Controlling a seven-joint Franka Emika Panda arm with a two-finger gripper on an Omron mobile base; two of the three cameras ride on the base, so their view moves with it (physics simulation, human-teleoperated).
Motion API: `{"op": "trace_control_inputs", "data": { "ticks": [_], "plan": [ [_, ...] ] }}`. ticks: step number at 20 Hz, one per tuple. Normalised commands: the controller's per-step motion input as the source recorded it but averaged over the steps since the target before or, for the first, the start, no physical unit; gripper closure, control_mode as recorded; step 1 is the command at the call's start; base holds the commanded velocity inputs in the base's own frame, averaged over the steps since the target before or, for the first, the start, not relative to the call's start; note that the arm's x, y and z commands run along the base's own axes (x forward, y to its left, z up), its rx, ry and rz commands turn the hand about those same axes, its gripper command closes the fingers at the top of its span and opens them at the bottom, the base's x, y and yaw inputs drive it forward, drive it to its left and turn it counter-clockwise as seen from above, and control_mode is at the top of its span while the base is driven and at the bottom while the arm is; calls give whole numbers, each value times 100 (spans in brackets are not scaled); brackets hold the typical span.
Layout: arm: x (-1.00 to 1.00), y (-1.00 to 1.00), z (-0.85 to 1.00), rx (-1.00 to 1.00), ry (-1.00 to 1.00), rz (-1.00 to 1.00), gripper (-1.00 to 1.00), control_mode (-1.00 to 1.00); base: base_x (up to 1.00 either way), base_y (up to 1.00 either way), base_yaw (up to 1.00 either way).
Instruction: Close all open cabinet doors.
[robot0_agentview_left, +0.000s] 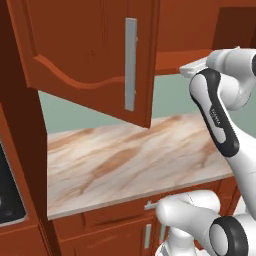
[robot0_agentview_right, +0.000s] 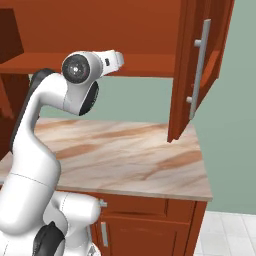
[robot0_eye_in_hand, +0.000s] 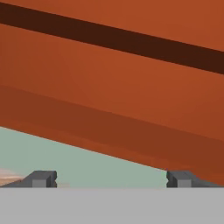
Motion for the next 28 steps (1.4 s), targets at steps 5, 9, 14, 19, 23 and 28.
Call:
{"op": "trace_control_inputs", "data": {
  "ticks": [5,9,14,19,23,28],
  "plan": [
    [0,0,0,0,0,0,-100,100,51,-1,0],
    [0,0,0,0,0,0,-100,100,1,-13,0],
    [0,0,0,0,0,0,-100,100,0,-13,0],
    [0,0,0,0,0,0,-100,100,-11,-22,0],
    [0,0,0,0,0,0,-100,100,-20,-36,0],
    [0,0,0,0,0,0,-100,100,-24,-49,0]
  ]
}}
